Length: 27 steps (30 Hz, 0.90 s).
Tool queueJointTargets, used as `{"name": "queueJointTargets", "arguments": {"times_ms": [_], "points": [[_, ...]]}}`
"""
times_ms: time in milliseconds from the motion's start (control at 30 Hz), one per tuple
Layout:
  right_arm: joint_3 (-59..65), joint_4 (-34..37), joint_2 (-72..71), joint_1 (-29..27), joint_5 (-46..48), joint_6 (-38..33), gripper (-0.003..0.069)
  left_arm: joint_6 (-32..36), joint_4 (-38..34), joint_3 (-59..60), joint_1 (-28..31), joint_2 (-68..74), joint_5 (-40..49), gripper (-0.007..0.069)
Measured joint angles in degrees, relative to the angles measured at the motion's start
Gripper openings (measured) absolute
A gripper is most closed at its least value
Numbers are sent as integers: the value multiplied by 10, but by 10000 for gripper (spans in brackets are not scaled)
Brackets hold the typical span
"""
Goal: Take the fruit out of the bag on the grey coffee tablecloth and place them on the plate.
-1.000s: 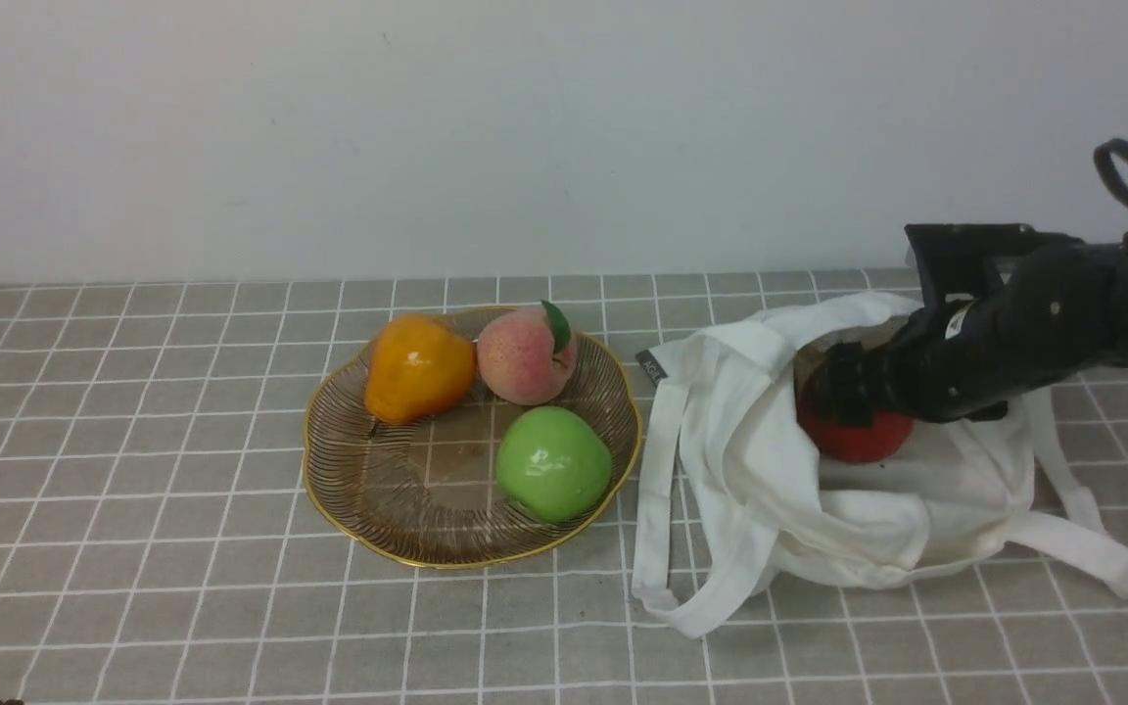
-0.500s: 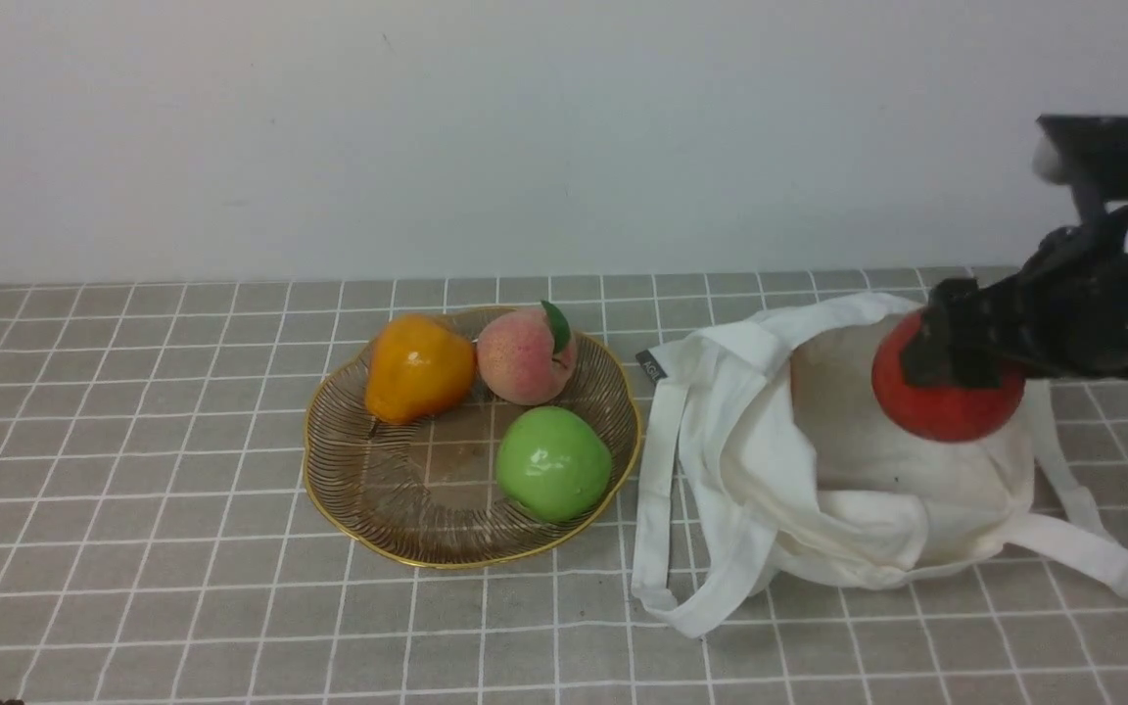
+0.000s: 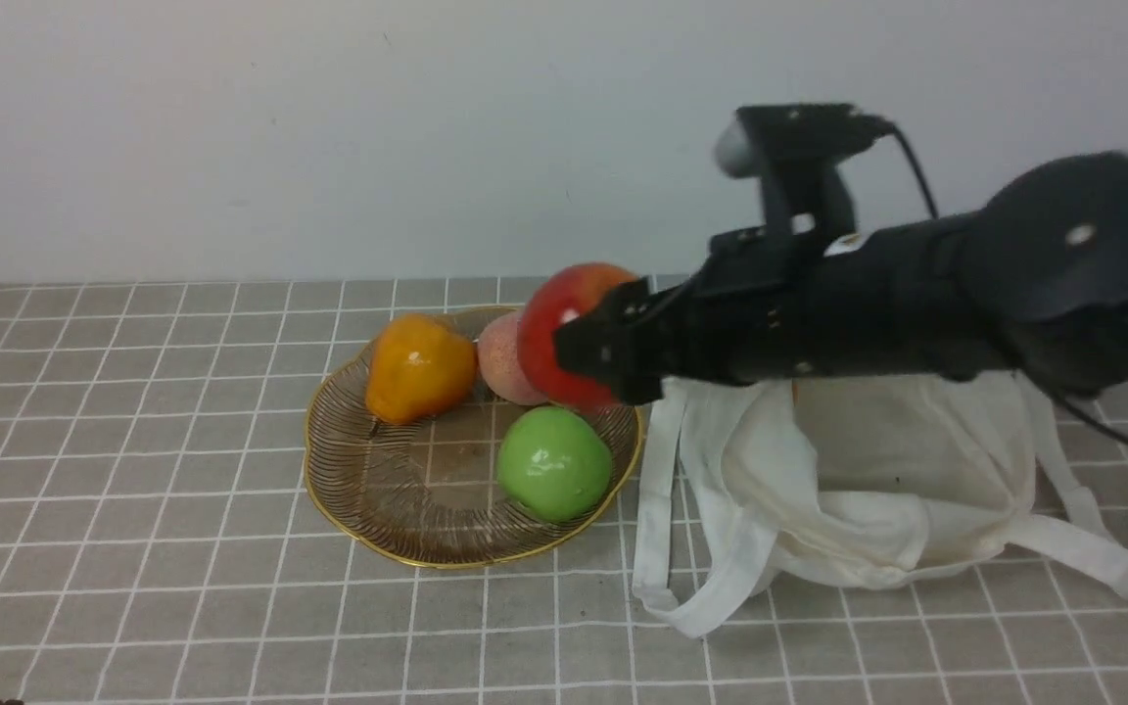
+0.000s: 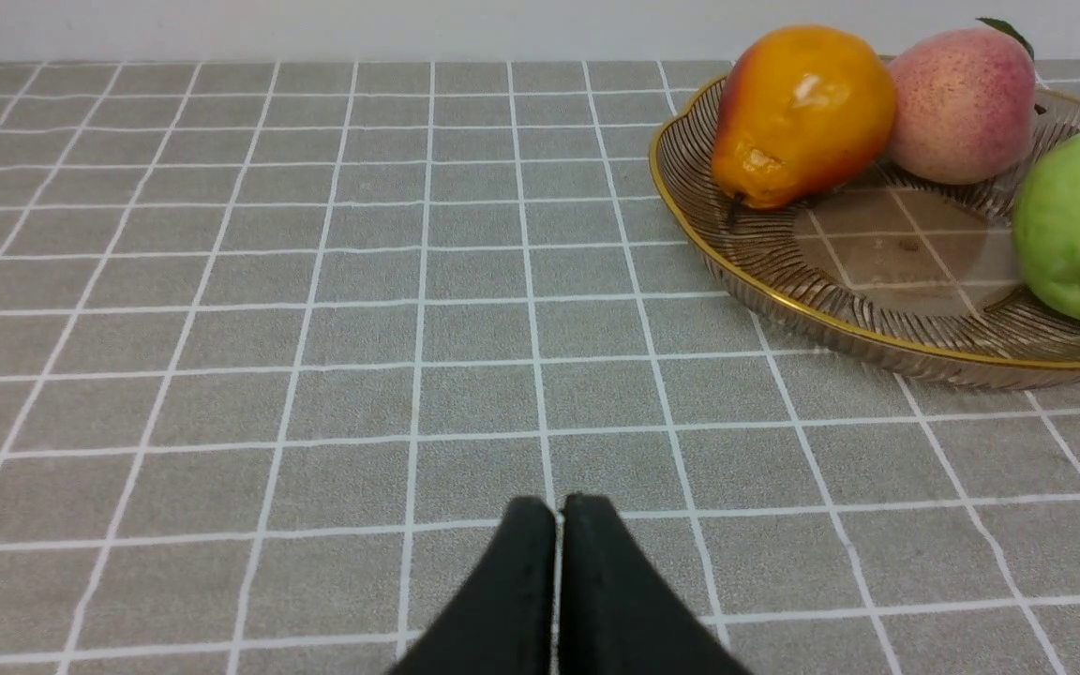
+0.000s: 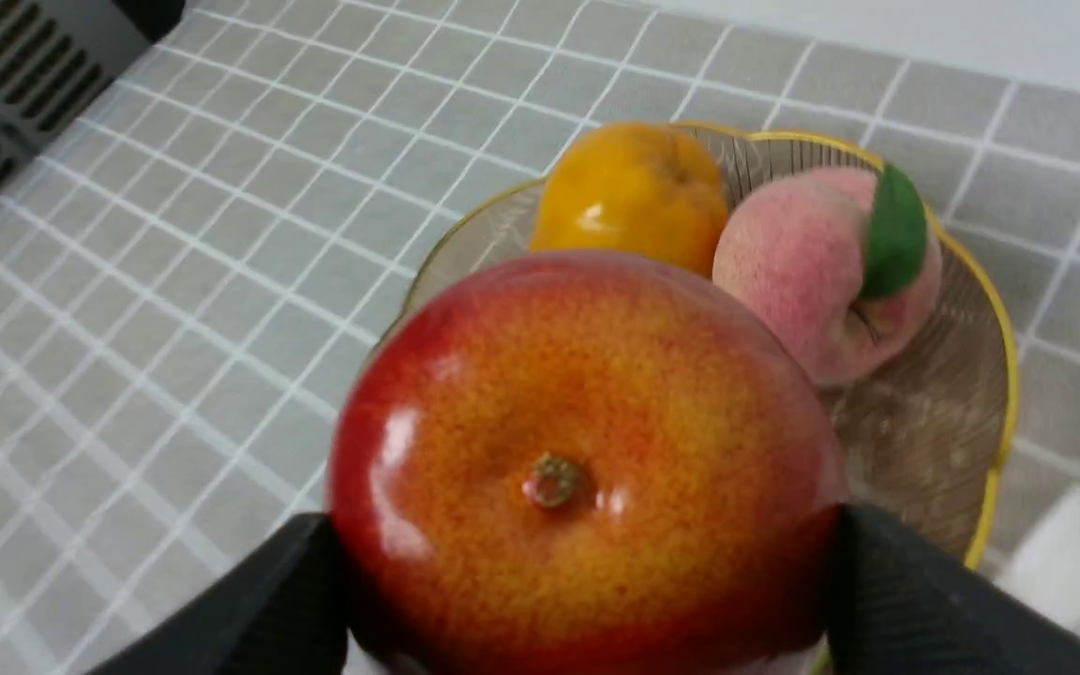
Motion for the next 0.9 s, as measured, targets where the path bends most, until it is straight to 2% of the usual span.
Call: {"name": "queueJointTargets", "arguments": {"times_ms": [33,167,200,267,400,600,733,900], "points": [[-1,12,13,7,-21,-15,603,0,0,0,0,0,0,-8],[-41,131,92,35,-112,-168,603,0,0,0,0,0,0,-8],[-41,135,95,34,-113,-168,603,0,0,0,0,0,0,-8],[-70,184,125,36,-116,-221,605,0,0,0,0,0,0,-8],[-93,239,161,36,-114,-269,677,0,0,0,0,0,0,-8],[-93,249,165,36,-113,-278,690,0,0,0,0,0,0,-8],[-93,231,154,30,-99,-280,691,0,0,0,0,0,0,-8],[-93,163,94,3,-8,-256,660,0,0,0,0,0,0,-8]]}}
